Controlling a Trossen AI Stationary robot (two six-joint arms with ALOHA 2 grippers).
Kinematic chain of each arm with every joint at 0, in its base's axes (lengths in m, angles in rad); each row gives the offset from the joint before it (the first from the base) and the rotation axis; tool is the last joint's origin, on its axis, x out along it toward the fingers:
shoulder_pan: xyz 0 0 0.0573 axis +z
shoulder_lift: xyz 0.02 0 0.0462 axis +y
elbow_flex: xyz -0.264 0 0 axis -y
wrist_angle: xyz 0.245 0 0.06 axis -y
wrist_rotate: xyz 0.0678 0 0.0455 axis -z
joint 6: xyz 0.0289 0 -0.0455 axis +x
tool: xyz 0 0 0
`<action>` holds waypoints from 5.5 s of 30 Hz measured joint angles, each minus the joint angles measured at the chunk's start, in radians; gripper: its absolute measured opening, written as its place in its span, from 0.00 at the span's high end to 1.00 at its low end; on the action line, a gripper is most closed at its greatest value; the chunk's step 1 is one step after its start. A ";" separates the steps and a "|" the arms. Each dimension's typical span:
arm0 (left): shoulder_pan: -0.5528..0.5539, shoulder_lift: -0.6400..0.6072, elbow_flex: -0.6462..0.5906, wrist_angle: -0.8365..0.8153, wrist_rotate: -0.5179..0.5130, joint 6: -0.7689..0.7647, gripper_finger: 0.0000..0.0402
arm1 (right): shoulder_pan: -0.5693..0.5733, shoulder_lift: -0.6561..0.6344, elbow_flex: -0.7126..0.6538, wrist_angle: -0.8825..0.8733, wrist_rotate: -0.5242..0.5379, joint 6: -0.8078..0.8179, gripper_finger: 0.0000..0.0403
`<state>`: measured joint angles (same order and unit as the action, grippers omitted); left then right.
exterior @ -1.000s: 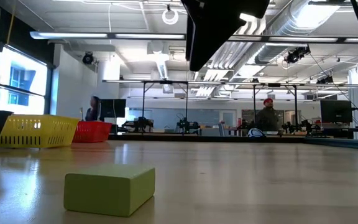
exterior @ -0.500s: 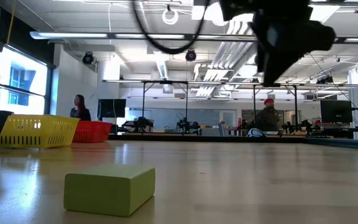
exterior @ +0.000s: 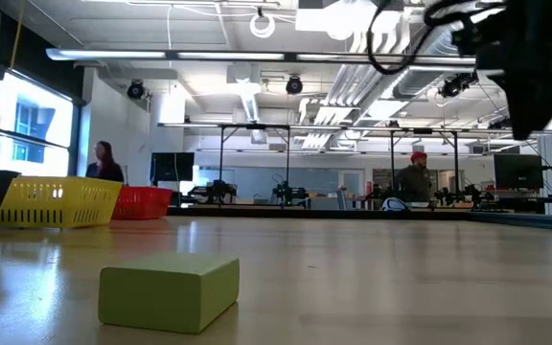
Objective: Sort & place blocks by color
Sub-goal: Put the square wooden block into the black basket
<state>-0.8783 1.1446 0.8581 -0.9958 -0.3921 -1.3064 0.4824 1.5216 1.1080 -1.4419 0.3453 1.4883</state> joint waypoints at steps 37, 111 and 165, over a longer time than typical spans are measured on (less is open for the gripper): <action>0.000 0.000 0.000 0.007 -0.017 0.000 0.57 | 0.003 -0.222 -0.456 0.492 -0.316 0.362 0.43; 0.202 0.268 0.000 1.163 -0.643 1.526 0.57 | 0.000 -0.017 -0.351 2.287 0.064 -0.887 0.73; 0.316 0.283 0.000 1.329 -0.550 1.729 0.60 | -0.129 0.259 -0.016 2.181 -0.110 -0.857 0.73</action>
<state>-0.5625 1.4277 0.8585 0.3332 -0.9421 0.4231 0.3531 1.7804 1.0916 0.7391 0.2350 0.6314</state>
